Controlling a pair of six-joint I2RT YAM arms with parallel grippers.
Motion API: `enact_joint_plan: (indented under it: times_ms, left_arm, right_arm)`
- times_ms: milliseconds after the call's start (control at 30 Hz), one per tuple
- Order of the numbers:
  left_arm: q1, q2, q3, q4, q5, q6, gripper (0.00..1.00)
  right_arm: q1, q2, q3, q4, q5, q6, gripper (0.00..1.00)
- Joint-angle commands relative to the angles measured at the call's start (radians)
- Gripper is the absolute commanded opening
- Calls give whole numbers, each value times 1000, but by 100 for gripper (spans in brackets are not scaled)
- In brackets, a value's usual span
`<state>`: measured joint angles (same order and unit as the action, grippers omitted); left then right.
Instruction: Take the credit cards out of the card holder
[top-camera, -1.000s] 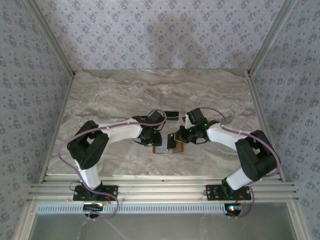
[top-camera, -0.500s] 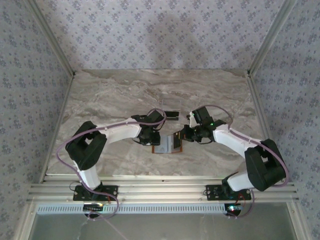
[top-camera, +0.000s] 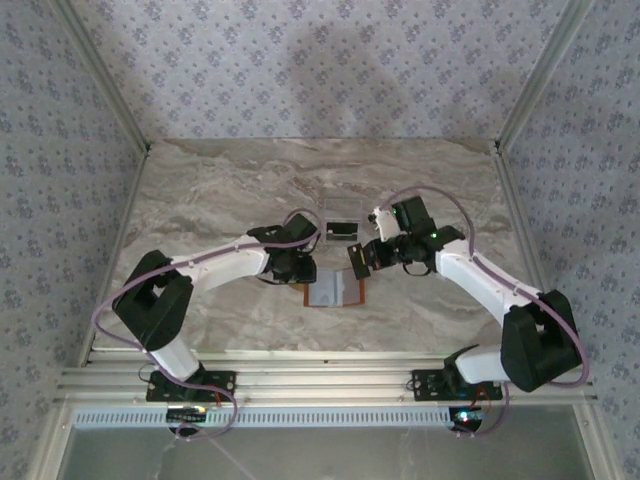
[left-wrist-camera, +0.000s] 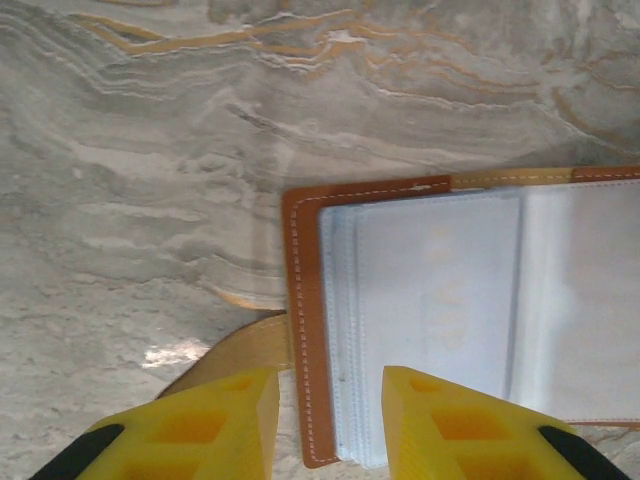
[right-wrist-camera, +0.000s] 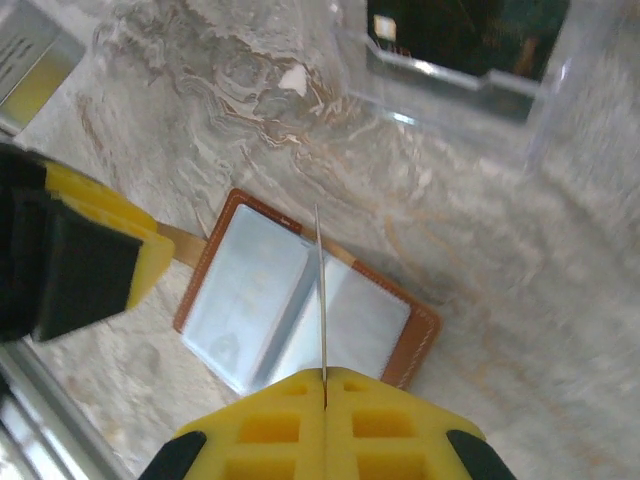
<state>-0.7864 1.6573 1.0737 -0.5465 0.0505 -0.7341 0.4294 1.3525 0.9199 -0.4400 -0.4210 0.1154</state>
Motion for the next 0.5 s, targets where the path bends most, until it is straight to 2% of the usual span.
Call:
enact_joint_plan:
  times_ms: [0,133,467]
  left_arm:
    - [22,-50,-37,19,-15,-2,33]
    - [55,-106,-97,66,0,-18,34]
    - [112,-235,-188,86,-9,-21,35]
  right_arm:
    - [-3,15,87,-107,15,-295,4]
    - [-12,45,160,-156,24,-501,0]
    - [-11,214,401,-310,135,-816,0]
